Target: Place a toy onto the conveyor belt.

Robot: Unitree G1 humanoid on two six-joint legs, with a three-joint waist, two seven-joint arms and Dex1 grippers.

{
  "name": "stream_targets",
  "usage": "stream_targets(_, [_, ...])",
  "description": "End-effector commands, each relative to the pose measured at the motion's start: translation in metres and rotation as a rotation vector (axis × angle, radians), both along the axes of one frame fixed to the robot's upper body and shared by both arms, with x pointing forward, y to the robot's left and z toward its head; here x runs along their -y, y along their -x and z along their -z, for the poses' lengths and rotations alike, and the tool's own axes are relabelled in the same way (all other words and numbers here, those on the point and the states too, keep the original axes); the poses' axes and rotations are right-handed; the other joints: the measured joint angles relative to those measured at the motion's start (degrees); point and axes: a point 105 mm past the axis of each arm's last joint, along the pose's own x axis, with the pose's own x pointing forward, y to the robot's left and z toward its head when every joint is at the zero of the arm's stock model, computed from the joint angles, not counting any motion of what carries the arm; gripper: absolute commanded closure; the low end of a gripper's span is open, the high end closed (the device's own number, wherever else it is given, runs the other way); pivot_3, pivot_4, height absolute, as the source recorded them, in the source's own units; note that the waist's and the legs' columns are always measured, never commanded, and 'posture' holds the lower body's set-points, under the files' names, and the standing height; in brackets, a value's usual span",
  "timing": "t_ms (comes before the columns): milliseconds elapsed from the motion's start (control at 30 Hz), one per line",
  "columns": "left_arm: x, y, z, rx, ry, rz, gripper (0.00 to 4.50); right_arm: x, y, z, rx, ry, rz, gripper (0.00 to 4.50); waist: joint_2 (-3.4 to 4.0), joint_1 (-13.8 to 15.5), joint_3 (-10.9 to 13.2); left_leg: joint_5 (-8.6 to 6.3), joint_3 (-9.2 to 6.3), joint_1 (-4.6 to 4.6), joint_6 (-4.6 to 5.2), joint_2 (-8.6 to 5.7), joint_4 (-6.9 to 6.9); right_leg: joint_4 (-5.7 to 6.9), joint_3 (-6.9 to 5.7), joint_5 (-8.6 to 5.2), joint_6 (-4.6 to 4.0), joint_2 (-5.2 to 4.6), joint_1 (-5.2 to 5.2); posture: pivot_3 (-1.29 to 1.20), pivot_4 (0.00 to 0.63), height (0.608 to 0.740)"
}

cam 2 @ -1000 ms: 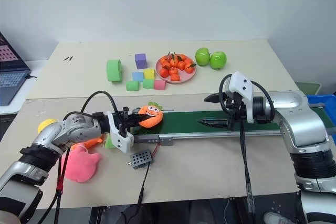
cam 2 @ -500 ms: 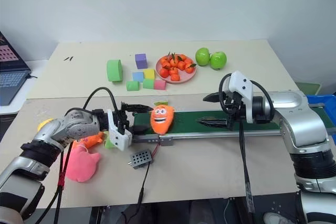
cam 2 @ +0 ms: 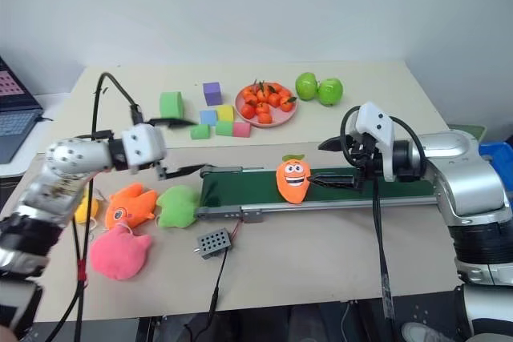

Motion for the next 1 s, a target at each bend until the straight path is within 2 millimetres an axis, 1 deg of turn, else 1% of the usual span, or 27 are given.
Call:
stream_targets(33, [-0.007, 0.022, -0.045, -0.045, 0.138, 0.02, 0.02, 0.003, 0.006, -0.018, 0.065, -0.016, -0.038, 0.0, 0.03, -0.1, 0.0, 0.0, 0.0, 0.01, 0.0, -0.01, 0.0, 0.0, 0.0, 0.0, 0.0, 0.0, 0.01, 0.0, 0.15, 0.739])
stream_targets(133, [-0.007, 0.026, -0.045, -0.086, 0.16, -0.002, 0.02, 0.0, 0.008, -0.021, 0.065, -0.036, -0.065, 0.0, 0.07, 0.3, 0.0, 0.0, 0.04, 0.36, -0.02, -0.02, -0.04, 0.0, 0.07, 0.0, 0.0, -0.01, 0.31, 0.0, 0.15, 0.739])
stream_targets(267, [0.004, 0.032, -0.04, -0.12, 0.176, -0.014, 0.02, -0.01, 0.012, -0.03, 0.073, -0.089, -0.108, 0.0, 0.06, 0.6, 0.0, 0.07, 0.04, 0.4, -0.14, -0.01, -0.01, 0.05, 0.08, 0.01, -0.03, 0.0, 0.35, 0.0, 0.15, 0.739])
stream_targets(400, [0.015, 0.042, -0.036, -0.167, 0.189, -0.001, 0.02, -0.01, 0.011, -0.033, 0.081, -0.104, -0.107, 0.0, 0.06, 0.7, 0.0, 0.09, 0.04, 0.39, -0.17, -0.02, 0.02, 0.07, 0.11, 0.03, -0.06, -0.01, 0.33, 0.0, 0.15, 0.739])
stream_targets(467, [0.017, 0.042, -0.042, -0.153, 0.228, -0.002, 0.02, -0.009, 0.01, -0.035, 0.082, -0.109, -0.104, 0.0, 0.06, 0.7, 0.0, 0.09, 0.05, 0.38, -0.17, -0.02, -0.01, 0.06, 0.14, 0.03, -0.06, -0.01, 0.3, 0.0, 0.15, 0.739])
stream_targets(567, [0.025, 0.042, -0.047, -0.106, 0.23, 0.005, 0.02, -0.008, 0.008, -0.038, 0.089, -0.103, -0.099, 0.0, 0.06, 0.7, 0.0, 0.1, 0.05, 0.38, -0.2, -0.02, -0.04, 0.04, 0.13, 0.04, -0.07, -0.01, 0.29, 0.0, 0.15, 0.739])
stream_targets(667, [0.031, 0.039, -0.049, -0.096, 0.235, 0.018, 0.02, -0.007, 0.006, -0.041, 0.09, -0.092, -0.091, 0.0, 0.05, 1.1, 0.0, 0.11, 0.06, 0.37, -0.21, -0.04, -0.01, 0.02, 0.15, 0.05, -0.09, -0.01, 0.3, 0.0, 0.15, 0.739])
stream_targets(700, [0.034, 0.039, -0.051, -0.117, 0.248, 0.041, 0.02, -0.006, 0.004, -0.042, 0.085, -0.083, -0.081, 0.0, 0.05, 1.1, 0.0, 0.11, 0.06, 0.37, -0.21, -0.04, -0.01, 0.02, 0.15, 0.05, -0.09, -0.01, 0.3, 0.0, 0.15, 0.739])
stream_targets(833, [0.048, 0.034, -0.062, -0.09, 0.246, 0.088, 0.02, -0.003, 0.002, -0.051, 0.1, -0.069, -0.071, 0.0, 0.05, 1.6, 0.0, 0.11, 0.08, 0.37, -0.22, -0.05, -0.02, 0.02, 0.15, 0.05, -0.09, -0.01, 0.31, 0.0, 0.15, 0.739])
stream_targets(1000, [0.055, 0.026, -0.07, -0.061, 0.259, 0.103, 0.02, 0.0, 0.004, -0.054, 0.108, -0.064, -0.059, 0.0, 0.05, 1.8, 0.0, 0.11, 0.09, 0.34, -0.22, -0.06, -0.04, 0.0, 0.15, 0.06, -0.09, -0.01, 0.29, 0.0, 0.15, 0.739])
